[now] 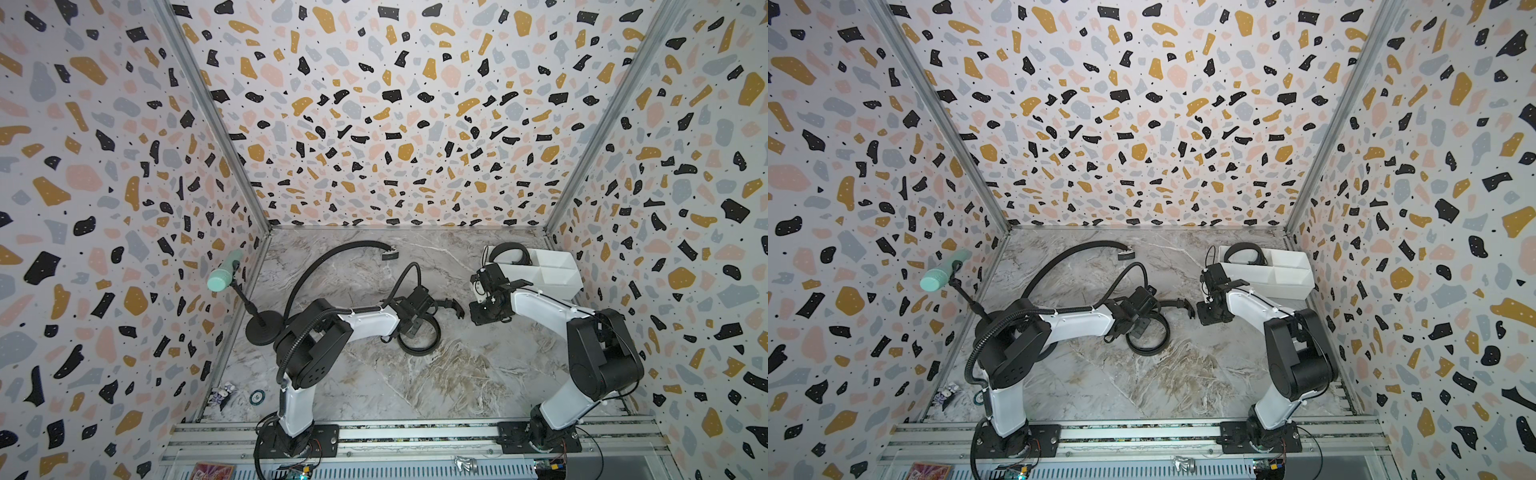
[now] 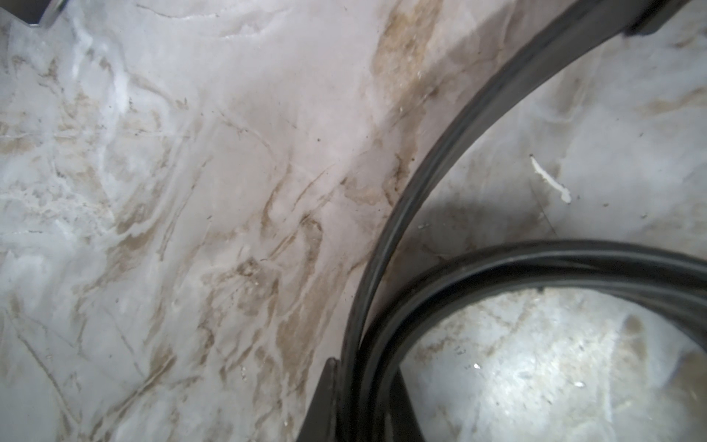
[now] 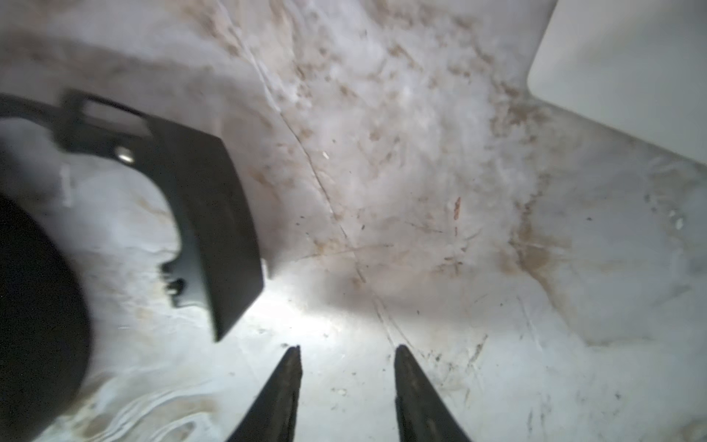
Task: Place the belts into the storage roll
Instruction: Roll the belt at the center of the board, then pick up the belt from the center of the board.
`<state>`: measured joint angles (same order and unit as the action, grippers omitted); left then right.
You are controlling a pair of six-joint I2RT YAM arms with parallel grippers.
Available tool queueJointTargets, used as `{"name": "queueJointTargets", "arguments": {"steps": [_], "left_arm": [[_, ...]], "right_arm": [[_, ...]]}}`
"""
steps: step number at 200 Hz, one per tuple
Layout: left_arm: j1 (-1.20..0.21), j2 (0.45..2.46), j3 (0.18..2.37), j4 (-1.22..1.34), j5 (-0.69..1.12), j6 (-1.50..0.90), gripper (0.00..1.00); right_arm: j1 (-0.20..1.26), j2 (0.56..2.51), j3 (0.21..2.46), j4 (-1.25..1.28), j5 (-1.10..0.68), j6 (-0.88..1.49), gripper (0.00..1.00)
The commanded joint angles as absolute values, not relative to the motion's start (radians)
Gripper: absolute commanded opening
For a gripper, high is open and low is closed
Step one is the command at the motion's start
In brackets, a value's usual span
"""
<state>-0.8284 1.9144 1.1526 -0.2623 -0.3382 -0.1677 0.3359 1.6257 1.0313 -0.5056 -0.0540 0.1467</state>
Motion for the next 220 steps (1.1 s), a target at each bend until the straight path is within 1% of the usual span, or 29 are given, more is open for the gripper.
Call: {"name": "queueJointTargets", "arguments": {"steps": [1,25,54,67,81,108,138,173,197,220], "left_arm": [[-0.820,1.942,1.161,-0.323,-0.376,-0.140,0.00],[-0.821,1.942,1.163,-0.321,-0.378,-0.141,0.00],[-0.818,1.944,1.162,-0.313,-0.391,-0.142,0.00],[-0.817,1.954,1.168,-0.308,-0.395,-0.149,0.00],[-0.811,1.970,1.181,-0.306,-0.395,-0.158,0.00],[-0.807,2.006,1.216,-0.308,-0.388,-0.165,0.00],[-0.804,2.038,1.242,-0.306,-0.379,-0.162,0.00],[-0.801,2.048,1.254,-0.305,-0.363,-0.165,0.00],[-0.802,2.042,1.248,-0.296,-0.348,-0.166,0.00],[-0.802,2.040,1.247,-0.294,-0.340,-0.166,0.00]], "right_arm": [[0.330,1.607,1.149,-0.465,-0.163,0.170,0.48],[0.332,1.700,1.253,-0.404,-0.224,0.197,0.49],[0.336,1.866,1.369,-0.359,-0.322,0.199,0.49],[0.337,1.926,1.398,-0.347,-0.383,0.208,0.48],[0.347,1.950,1.394,-0.340,-0.435,0.219,0.46],[0.362,1.878,1.273,-0.298,-0.499,0.259,0.45],[0.405,1.747,1.059,-0.192,-0.603,0.329,0.45],[0.455,1.652,0.870,-0.036,-0.656,0.457,0.45],[0.466,1.635,0.823,0.038,-0.665,0.515,0.45],[0.466,1.669,0.843,0.027,-0.654,0.504,0.49]]}}
